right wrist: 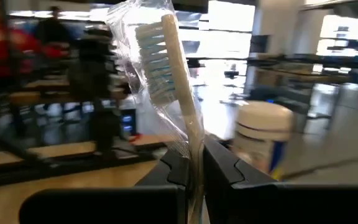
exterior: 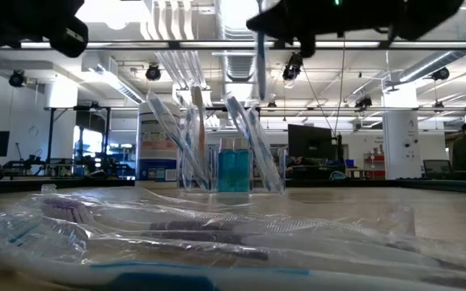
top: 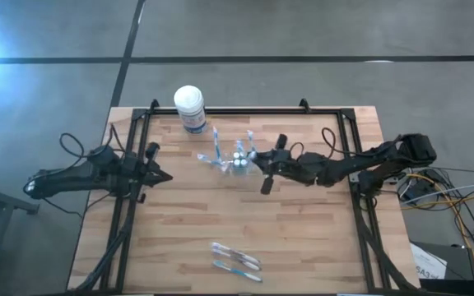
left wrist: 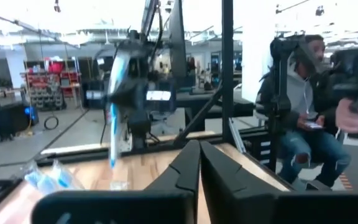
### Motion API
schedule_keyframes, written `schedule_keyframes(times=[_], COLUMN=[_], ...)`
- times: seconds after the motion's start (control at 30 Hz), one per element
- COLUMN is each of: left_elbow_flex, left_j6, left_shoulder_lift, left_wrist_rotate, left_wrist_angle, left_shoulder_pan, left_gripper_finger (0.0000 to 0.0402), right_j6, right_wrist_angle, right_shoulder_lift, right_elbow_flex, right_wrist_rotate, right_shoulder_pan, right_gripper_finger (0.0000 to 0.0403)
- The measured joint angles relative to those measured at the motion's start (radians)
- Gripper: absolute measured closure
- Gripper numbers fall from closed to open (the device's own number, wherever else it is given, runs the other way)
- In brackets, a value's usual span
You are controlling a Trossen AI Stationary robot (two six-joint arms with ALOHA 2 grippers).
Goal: Pick & Place toothbrushing station
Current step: Put the blue toothbrush in the transparent organizer
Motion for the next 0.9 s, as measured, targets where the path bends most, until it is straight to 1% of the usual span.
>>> schedule_keyframes(times=[0.1,0.2,0.3,0.5,0.57,0.67,0.9], left_elbow_flex=[0.0,-0.006,-0.014,-0.018,-0.018,-0.02,-0.03], left_j6=[-0.004,-0.014,-0.013,-0.021,-0.021,-0.022,-0.022], left_shoulder_lift=[-0.005,-0.005,-0.005,-0.005,-0.005,-0.005,-0.005], left_wrist_rotate=[0.001,0.001,0.001,0.0,0.0,0.0,0.001], left_wrist_angle=[0.007,0.005,0.003,0.002,0.003,0.003,-0.002], left_shoulder_pan=[0.0,0.0,0.0,0.0,0.0,0.0,0.0], left_gripper_finger=[0.0373,0.037,0.0372,0.0372,0.0371,0.0374,0.0378], right_j6=[0.005,0.03,0.055,0.106,0.109,0.117,0.206], right_wrist_angle=[0.114,0.225,0.29,0.314,0.315,0.314,0.317], right_shoulder_lift=[0.03,0.083,0.147,0.26,0.29,0.321,0.371], right_elbow_flex=[-0.077,-0.12,-0.133,-0.105,-0.096,-0.092,-0.093], right_wrist_rotate=[0.079,0.094,0.147,0.2,0.242,0.283,0.317], right_shoulder_pan=[-0.001,-0.014,-0.03,-0.071,-0.073,-0.073,-0.074], right_gripper_finger=[0.0389,0.039,0.039,0.039,0.039,0.039,0.039])
